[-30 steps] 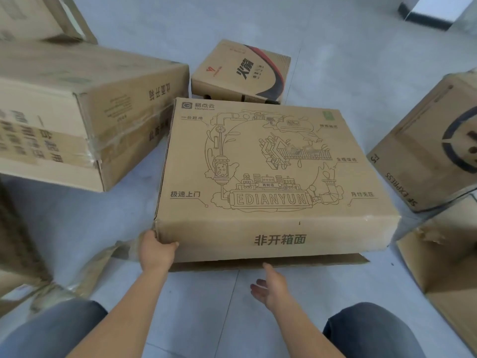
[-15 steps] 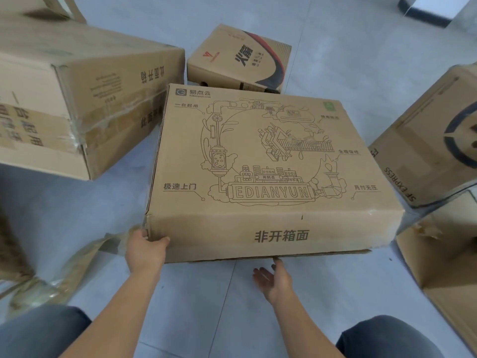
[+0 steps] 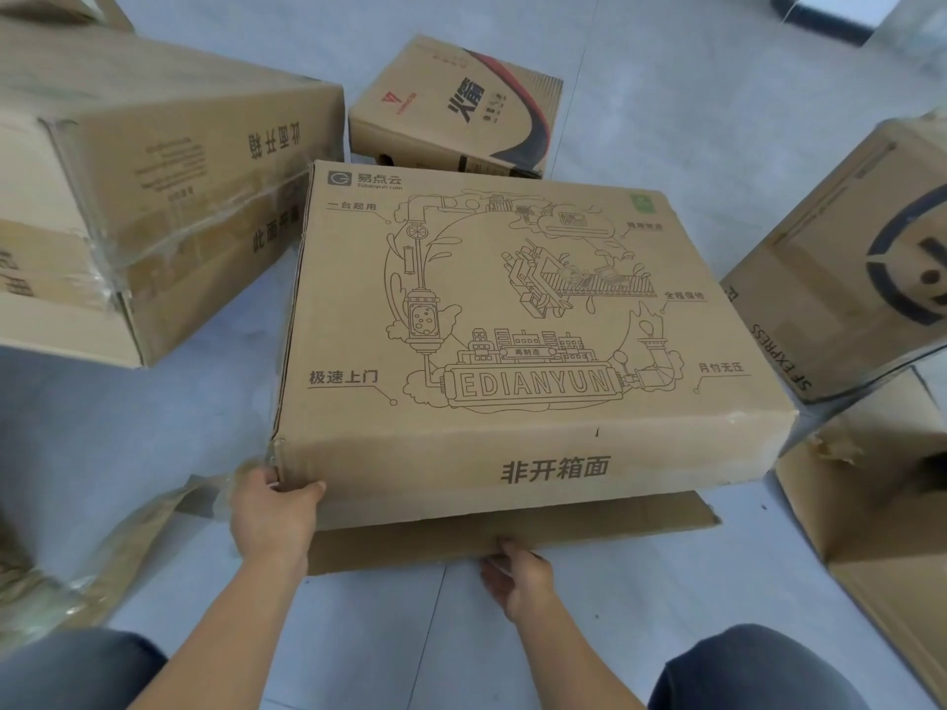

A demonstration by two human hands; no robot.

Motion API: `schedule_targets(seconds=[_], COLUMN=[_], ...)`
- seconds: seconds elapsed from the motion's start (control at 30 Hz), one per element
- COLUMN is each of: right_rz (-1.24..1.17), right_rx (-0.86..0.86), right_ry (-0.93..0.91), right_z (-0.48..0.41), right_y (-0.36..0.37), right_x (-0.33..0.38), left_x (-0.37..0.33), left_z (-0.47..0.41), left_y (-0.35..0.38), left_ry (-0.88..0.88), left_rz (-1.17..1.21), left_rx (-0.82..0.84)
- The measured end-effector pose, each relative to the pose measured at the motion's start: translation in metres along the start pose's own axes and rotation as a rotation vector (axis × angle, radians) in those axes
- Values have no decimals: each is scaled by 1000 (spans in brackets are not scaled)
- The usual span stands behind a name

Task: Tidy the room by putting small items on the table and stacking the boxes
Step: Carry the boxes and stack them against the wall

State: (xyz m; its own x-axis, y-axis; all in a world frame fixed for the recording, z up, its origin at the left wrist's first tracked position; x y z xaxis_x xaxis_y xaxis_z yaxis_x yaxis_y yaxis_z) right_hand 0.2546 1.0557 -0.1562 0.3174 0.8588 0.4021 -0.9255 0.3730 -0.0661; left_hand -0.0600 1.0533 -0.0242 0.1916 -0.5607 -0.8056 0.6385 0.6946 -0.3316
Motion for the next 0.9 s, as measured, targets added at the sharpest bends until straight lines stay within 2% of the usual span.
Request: schedule_targets(seconds=[0.13,0.33,0.53,0.77,0.9], right_rz=[-134,-95,-15,47,-20], right_rx=[-55,-212,-268,-212,-106], right_ry=[-65,-205,-435,-646,-788], right_z=[0,24,101,218,294], right_y=[1,-16,-40,-70,-85], right_x=[17,53,127,209,248], left_x=[-5,-34,-113,-231,-312], left_z=[5,20,68,112,114], left_y=[1,2,-7,-23,-28], left_ry=[3,70,364,614,833], left_rz=[22,38,-127,-202,-566], left_rx=[-6,10,72,72,-48])
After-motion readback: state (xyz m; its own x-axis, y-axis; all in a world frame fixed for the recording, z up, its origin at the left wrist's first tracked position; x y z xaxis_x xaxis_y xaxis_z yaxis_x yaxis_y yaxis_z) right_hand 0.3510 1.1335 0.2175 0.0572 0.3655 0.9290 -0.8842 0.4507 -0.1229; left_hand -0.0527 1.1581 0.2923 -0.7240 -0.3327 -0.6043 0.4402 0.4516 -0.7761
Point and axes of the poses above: each hand's wrist, its own z-axis away from the middle knuckle, its own y-axis out of the palm, x = y × z, the point moved 10 cm from there along -z, towards the middle knuckle, and after that the axes turned 6 degrees about z, right-handed, at the moved point
